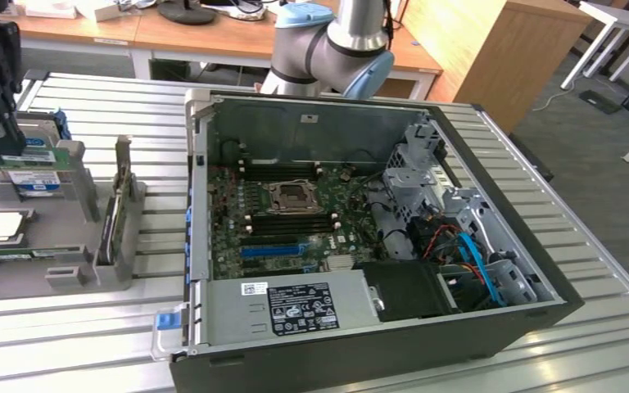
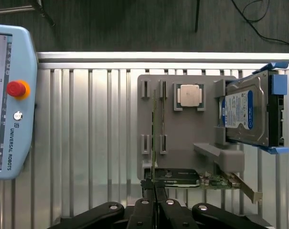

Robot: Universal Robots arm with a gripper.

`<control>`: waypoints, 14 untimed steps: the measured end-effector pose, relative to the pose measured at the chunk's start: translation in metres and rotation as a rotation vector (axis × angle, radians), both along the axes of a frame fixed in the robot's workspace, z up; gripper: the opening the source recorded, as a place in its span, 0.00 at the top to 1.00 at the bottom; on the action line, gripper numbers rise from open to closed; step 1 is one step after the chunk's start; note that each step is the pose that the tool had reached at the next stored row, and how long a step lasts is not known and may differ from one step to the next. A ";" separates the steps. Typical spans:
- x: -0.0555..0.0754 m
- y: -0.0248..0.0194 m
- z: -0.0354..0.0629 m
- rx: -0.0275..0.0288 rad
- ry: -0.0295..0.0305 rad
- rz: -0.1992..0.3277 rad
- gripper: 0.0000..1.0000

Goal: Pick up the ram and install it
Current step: 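Pick up the ram and move it above insertion slot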

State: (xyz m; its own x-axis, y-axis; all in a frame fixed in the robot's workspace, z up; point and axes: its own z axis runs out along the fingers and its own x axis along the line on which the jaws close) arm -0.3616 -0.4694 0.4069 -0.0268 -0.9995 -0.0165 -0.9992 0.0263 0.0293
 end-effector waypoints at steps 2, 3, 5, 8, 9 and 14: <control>0.006 0.0000 0.0000 0.0000 0.0000 0.000 0.88; 0.008 0.0000 0.0000 0.0000 0.0000 0.000 0.88; 0.014 0.0000 -0.0001 0.0001 -0.0001 0.000 0.88; 0.023 0.0000 0.0000 0.0000 0.0000 0.000 0.88; 0.026 0.0000 0.0000 0.0000 0.0000 0.000 0.88; 0.042 -0.0001 0.0000 0.0000 0.0000 0.000 0.88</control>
